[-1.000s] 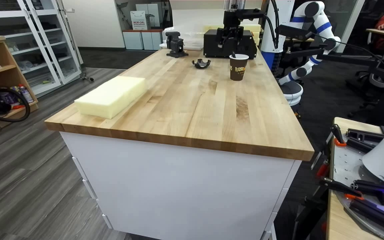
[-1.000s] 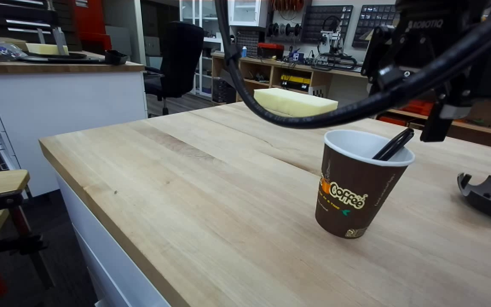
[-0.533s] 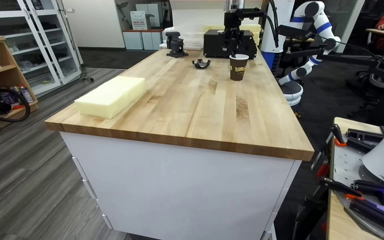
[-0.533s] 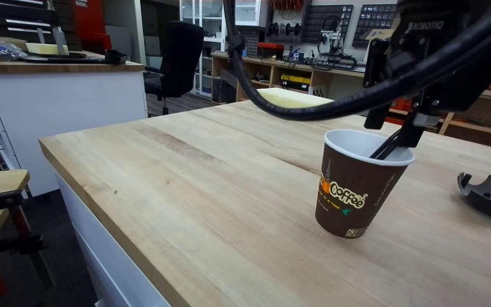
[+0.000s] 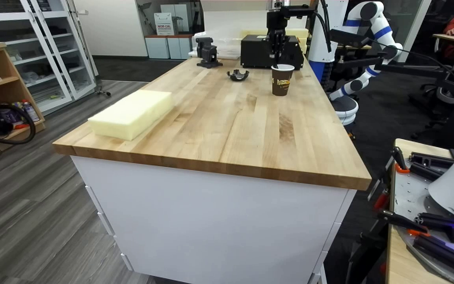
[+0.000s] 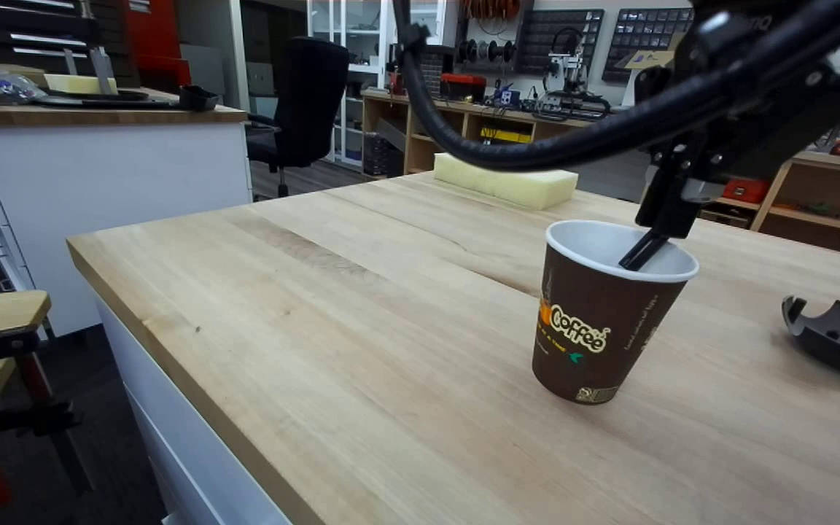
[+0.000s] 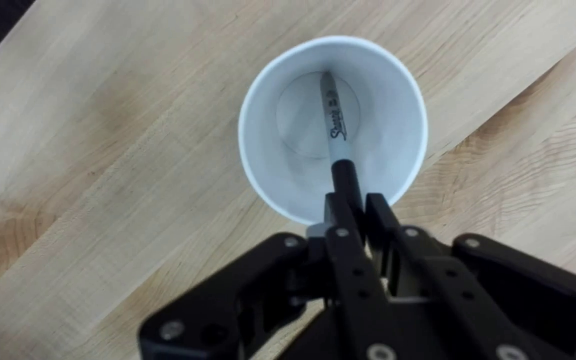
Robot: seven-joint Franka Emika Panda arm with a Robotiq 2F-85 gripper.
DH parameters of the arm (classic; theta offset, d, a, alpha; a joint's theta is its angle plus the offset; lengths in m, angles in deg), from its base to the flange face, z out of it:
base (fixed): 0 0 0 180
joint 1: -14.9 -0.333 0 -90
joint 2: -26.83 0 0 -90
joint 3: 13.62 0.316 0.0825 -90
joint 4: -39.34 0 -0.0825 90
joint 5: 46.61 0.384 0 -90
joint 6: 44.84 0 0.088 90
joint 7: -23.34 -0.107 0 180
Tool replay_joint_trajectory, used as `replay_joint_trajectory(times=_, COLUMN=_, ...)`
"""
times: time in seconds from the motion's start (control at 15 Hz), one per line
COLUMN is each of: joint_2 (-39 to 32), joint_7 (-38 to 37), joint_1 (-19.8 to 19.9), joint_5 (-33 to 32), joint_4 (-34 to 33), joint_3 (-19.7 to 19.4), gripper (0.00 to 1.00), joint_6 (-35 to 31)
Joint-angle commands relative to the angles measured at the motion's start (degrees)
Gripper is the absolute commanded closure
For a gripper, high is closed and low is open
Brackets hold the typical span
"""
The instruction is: Remove the black pen from the brown coffee cup
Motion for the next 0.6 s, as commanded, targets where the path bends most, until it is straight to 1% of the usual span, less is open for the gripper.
replay_joint_trajectory(times=0.0, joint_2=-0.92, joint_7=-0.61, joint_1=0.72, joint_5=-0.6, joint_4=-2.7, joint_3=0.3, gripper=0.97, joint_6=4.23)
replay_joint_trajectory(times=0.53, joint_2=1.96, joint_7=-1.82, joint_1=-0.29, joint_5=-2.91, joint_4=-3.85, joint_3=0.07, gripper=0.97, joint_6=10.93)
